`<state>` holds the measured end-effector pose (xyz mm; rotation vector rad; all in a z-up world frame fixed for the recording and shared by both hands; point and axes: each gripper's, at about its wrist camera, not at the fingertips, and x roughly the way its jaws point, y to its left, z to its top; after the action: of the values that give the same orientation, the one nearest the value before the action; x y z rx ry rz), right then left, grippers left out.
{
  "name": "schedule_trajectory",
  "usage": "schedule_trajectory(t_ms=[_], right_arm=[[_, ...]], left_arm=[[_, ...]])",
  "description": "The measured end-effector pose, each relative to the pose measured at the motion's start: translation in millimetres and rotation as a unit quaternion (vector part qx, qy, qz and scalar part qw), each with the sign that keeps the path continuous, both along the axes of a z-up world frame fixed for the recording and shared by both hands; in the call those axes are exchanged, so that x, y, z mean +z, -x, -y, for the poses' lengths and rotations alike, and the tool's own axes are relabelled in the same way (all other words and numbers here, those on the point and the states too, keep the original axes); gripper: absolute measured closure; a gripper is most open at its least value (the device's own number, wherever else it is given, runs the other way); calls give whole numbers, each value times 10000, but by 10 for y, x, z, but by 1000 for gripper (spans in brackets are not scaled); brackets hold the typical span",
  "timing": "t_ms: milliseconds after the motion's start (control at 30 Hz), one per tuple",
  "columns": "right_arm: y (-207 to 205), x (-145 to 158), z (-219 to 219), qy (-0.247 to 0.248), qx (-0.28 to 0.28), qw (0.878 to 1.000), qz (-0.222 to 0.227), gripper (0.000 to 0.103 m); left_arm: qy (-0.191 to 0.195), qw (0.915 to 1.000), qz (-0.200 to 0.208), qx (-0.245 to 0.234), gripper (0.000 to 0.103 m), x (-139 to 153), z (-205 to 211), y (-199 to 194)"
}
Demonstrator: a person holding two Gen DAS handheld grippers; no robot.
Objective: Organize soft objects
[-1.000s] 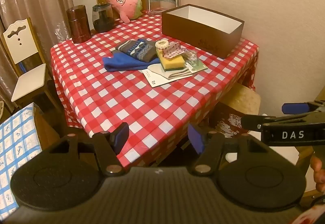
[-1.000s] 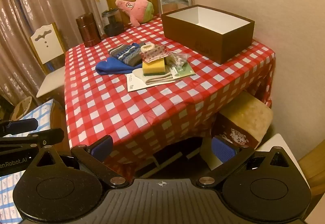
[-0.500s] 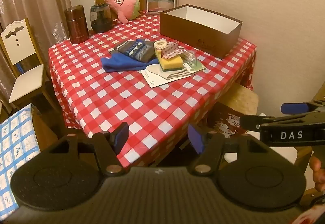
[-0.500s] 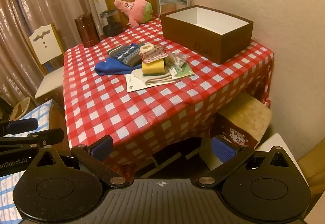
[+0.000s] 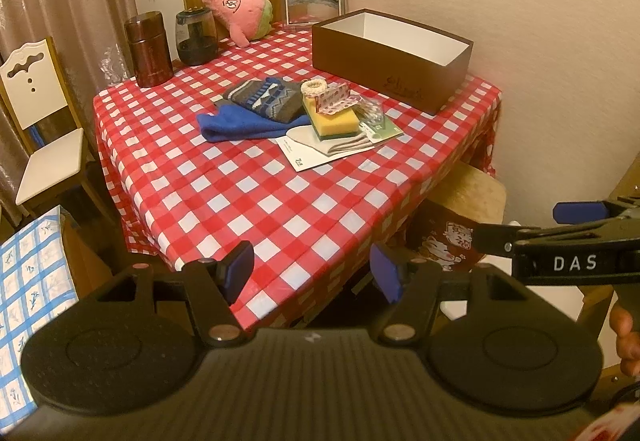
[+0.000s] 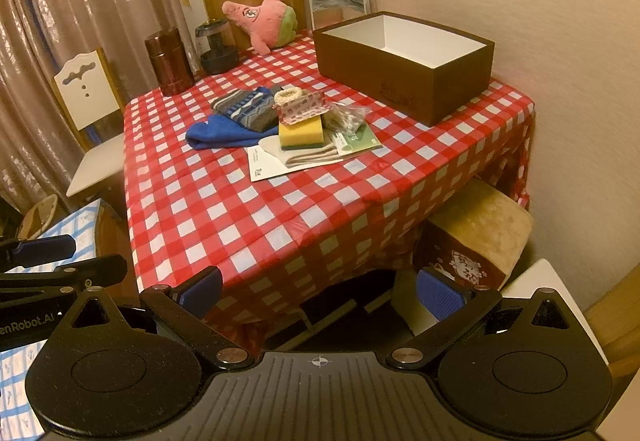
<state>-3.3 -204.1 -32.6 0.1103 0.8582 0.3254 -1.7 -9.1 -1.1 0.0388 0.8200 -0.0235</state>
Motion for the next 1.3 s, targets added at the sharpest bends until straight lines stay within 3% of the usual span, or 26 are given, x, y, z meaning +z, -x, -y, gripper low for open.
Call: schedule_trajectory(t_ms=[1300], right_arm=[[-65, -7, -42, 17, -7, 10000, 15, 0]], left_arm=[[29, 10000, 13, -14, 41, -16, 1, 11]])
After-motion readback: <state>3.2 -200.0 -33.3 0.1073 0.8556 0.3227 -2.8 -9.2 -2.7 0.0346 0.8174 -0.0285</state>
